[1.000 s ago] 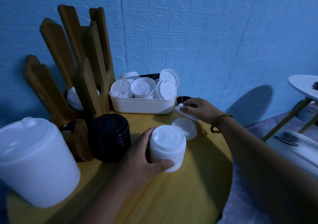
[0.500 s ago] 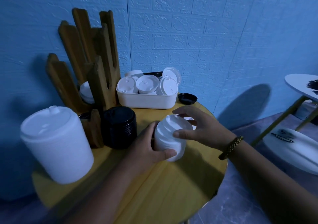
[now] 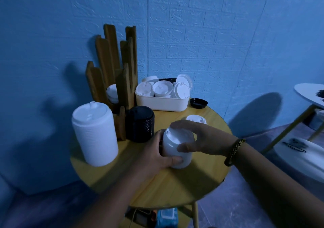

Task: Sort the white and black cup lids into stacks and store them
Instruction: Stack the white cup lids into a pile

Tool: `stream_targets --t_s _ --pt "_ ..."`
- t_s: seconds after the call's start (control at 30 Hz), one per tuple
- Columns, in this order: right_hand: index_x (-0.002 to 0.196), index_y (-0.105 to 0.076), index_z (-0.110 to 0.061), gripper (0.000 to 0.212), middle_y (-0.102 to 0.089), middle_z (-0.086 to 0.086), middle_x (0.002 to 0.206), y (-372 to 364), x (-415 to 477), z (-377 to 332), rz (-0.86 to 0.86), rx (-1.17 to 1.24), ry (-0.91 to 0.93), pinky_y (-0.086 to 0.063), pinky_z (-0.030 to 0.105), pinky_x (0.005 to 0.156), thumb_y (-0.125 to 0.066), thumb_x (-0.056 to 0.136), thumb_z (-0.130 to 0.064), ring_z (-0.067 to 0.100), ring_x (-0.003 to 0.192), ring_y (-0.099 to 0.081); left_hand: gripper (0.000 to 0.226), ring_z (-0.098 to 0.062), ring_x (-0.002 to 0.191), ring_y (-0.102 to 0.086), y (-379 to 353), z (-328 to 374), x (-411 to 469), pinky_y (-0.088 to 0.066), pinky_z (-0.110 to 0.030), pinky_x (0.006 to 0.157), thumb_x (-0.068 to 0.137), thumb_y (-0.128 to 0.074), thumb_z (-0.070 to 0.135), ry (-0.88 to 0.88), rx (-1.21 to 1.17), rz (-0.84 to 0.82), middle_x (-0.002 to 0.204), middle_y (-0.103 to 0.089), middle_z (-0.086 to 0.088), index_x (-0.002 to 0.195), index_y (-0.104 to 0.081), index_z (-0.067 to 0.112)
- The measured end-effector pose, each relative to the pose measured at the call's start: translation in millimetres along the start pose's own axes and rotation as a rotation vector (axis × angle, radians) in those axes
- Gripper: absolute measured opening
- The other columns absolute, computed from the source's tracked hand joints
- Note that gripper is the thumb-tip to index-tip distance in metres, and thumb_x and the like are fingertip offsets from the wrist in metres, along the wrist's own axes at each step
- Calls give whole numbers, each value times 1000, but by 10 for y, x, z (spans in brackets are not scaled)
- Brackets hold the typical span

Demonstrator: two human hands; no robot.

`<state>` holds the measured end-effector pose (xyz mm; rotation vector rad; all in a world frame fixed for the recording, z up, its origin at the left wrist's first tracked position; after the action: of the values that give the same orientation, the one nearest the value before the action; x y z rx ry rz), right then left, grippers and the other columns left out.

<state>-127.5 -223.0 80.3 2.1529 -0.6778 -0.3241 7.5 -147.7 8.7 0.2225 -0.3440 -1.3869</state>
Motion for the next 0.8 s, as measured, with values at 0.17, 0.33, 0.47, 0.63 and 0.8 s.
stream_targets --t_s 0.17,0.33,0.47,0.63,0.8 --pt "134 -50 -47 62 -49 -30 137 3 36 25 -80 50 -59 -37 27 113 -80 81 -36 -7 129 -43 83 3 110 -57 -12 2 -14 -52 -25 86 68 -92 39 17 14 32 125 -58 20 135 -42 45" --pt "133 -51 -37 63 -52 -19 130 6 87 -137 67 -231 -16 -44 34 103 -77 78 -52 7 118 -49 97 -2 118 -49 -12 -24 13 -49 -30 93 70 -90 42 2 71 28 132 -47 24 145 -28 50" --pt "136 -49 -35 66 -50 -19 133 -28 43 -63 26 -128 3 -43 27 100 -72 79 -60 3 120 -47 92 -2 121 -51 -19 -38 17 -52 -40 98 64 -86 54 -21 63 8 132 -50 27 138 -31 62" --pt "135 -55 -24 43 -57 -4 136 345 192 670 440 -1 -230 -44 28 94 -56 98 -44 15 123 -53 95 3 126 -48 -17 -31 27 -49 -40 106 62 -84 60 -35 60 17 137 -48 31 141 -31 61" --pt "143 -48 -30 49 -39 -3 156 137 380 1112 218 -398 -392 -32 46 116 -56 97 -41 20 143 -32 95 4 125 -48 9 -30 18 -48 -36 105 64 -86 55 -40 69 32 136 -50 30 143 -35 55"
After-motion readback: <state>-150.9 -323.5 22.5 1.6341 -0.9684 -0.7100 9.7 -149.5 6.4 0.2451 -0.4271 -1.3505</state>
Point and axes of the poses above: each hand's wrist, its own x-axis towards the middle knuckle, its own y-axis out of the back of the hand, z = x × y, the point moved 7 cm from there along x, towards the middle knuckle
